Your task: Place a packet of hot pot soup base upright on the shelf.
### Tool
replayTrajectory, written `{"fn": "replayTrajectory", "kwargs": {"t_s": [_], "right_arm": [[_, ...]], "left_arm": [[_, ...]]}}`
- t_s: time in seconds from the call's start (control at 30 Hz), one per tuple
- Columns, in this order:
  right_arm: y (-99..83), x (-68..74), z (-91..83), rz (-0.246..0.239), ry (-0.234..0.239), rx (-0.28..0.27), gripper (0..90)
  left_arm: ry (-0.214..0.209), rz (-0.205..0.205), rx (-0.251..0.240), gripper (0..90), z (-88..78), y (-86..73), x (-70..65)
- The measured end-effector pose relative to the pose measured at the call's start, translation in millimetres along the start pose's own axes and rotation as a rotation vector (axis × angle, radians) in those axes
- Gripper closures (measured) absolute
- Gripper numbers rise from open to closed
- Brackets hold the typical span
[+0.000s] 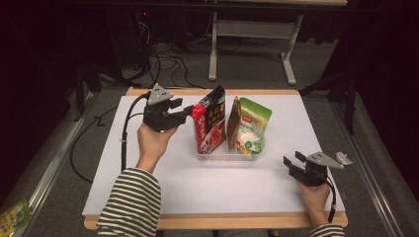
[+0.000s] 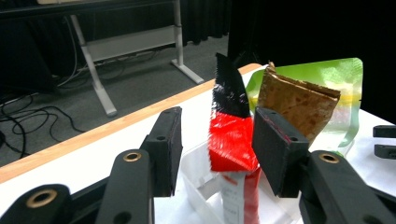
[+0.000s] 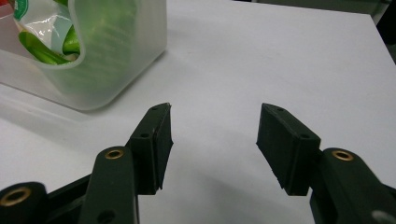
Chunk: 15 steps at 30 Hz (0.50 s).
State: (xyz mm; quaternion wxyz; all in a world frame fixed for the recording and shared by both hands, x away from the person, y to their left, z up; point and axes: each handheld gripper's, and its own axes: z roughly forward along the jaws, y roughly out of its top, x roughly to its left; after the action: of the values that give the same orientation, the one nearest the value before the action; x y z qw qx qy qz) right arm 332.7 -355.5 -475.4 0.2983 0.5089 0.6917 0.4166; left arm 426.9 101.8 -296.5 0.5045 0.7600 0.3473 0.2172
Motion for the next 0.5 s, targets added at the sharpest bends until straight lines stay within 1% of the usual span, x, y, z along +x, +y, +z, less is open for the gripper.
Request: {"fn": "replayTrajectory", "kwargs": {"t_s": [0.2,0.27,0.43,0.5], "right_arm": [[0.3,1.7,0.7,-0.004,0.001,0.014,45.6],[0.3,1.5,0.7,-0.011,0.0,0.009,45.6],[0.2,1.4,0.4,-0.012,0.002,0.008,45.6],[0.1,1.4,0.2,-0.009,0.0,0.006,45.6]], "left_arm": [[0.022,-0.01,-0.02,52.1,-15.0,-8.5,5.7],[0.029,-0.015,-0.026,52.0,-19.6,-10.5,7.9],[0.045,-0.025,-0.026,51.7,-27.9,-15.6,12.3],[0.05,-0.022,-0.025,51.5,-30.9,-18.3,12.6]]}}
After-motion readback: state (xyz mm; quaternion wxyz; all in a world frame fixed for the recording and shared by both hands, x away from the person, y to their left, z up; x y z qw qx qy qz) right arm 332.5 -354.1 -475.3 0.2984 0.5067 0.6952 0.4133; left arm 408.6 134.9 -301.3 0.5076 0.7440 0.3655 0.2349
